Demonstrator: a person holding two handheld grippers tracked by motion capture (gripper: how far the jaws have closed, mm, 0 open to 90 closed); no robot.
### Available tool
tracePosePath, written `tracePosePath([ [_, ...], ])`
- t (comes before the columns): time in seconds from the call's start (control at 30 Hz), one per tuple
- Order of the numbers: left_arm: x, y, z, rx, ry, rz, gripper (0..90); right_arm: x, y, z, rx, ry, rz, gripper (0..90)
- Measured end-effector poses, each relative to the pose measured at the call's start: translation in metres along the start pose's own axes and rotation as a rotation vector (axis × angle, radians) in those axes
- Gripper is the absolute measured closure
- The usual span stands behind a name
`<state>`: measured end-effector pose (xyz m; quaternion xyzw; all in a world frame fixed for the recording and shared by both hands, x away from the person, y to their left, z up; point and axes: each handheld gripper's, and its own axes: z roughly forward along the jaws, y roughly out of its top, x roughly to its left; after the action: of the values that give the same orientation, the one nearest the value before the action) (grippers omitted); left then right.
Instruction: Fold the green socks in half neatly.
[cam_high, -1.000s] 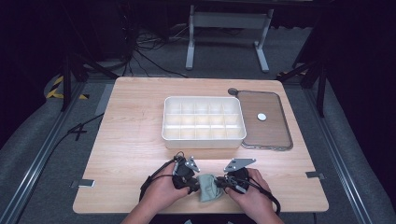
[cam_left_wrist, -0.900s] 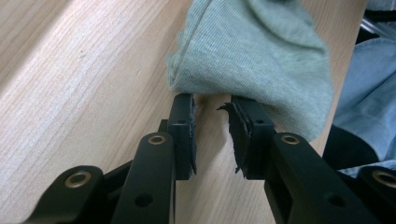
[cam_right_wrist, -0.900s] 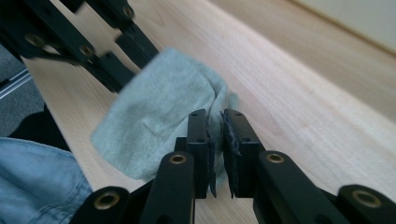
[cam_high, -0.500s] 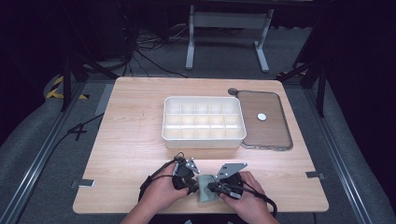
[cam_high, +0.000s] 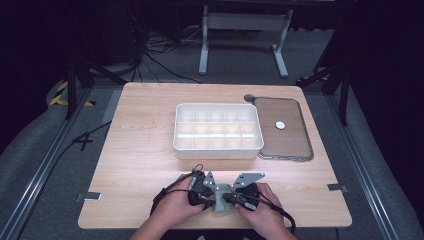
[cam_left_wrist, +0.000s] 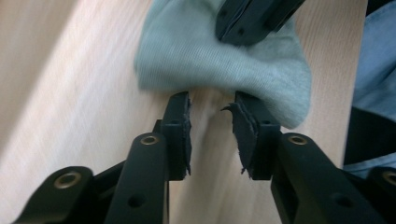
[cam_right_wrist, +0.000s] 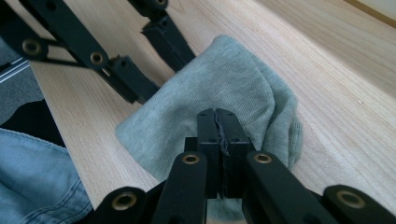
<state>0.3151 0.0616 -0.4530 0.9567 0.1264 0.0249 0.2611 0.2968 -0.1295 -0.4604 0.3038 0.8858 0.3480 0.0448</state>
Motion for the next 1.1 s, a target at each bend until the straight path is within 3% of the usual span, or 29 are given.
tracePosePath([
  [0.07, -0.002, 0.003, 0.0, -0.024, 0.005, 0.03, 65.4, 0.0, 0.0, 0.0, -0.003, 0.015, -0.004, 89.6],
  [0.17, -0.003, 0.007, -0.001, -0.015, 0.015, 0.098, 63.3, -0.002, 0.0, 0.0, -0.019, 0.036, 0.008, 89.9],
  [0.43, -0.007, 0.012, 0.001, 0.051, 0.04, 0.109, 60.4, -0.003, -0.001, 0.005, -0.039, 0.05, -0.003, 89.8],
  [0.63, -0.003, 0.008, -0.003, 0.012, 0.023, 0.042, 56.6, -0.009, 0.001, -0.01, -0.055, 0.088, 0.029, 83.0],
  [0.7, -0.002, 0.008, -0.004, 0.01, 0.017, 0.027, 56.7, -0.02, 0.002, -0.029, -0.094, 0.07, 0.048, 83.1],
  [0.77, -0.002, 0.008, -0.004, 0.008, 0.006, 0.012, 56.3, -0.026, 0.001, -0.035, -0.101, 0.055, 0.058, 83.3],
  [0.83, -0.002, 0.008, -0.003, 0.008, 0.004, 0.011, 56.2, -0.038, -0.004, -0.042, -0.095, 0.009, 0.076, 84.6],
  [0.9, -0.001, 0.008, -0.002, 0.004, 0.003, 0.014, 55.9, -0.044, -0.009, -0.04, -0.054, -0.024, 0.064, 85.6],
  [1.03, 0.0, 0.009, -0.003, -0.017, 0.0, 0.018, 55.6, -0.035, -0.009, -0.026, 0.007, 0.047, 0.022, 84.7],
  [1.1, 0.001, 0.008, -0.003, -0.024, -0.006, 0.013, 56.0, -0.029, -0.007, -0.022, 0.025, 0.061, 0.006, 85.1],
])
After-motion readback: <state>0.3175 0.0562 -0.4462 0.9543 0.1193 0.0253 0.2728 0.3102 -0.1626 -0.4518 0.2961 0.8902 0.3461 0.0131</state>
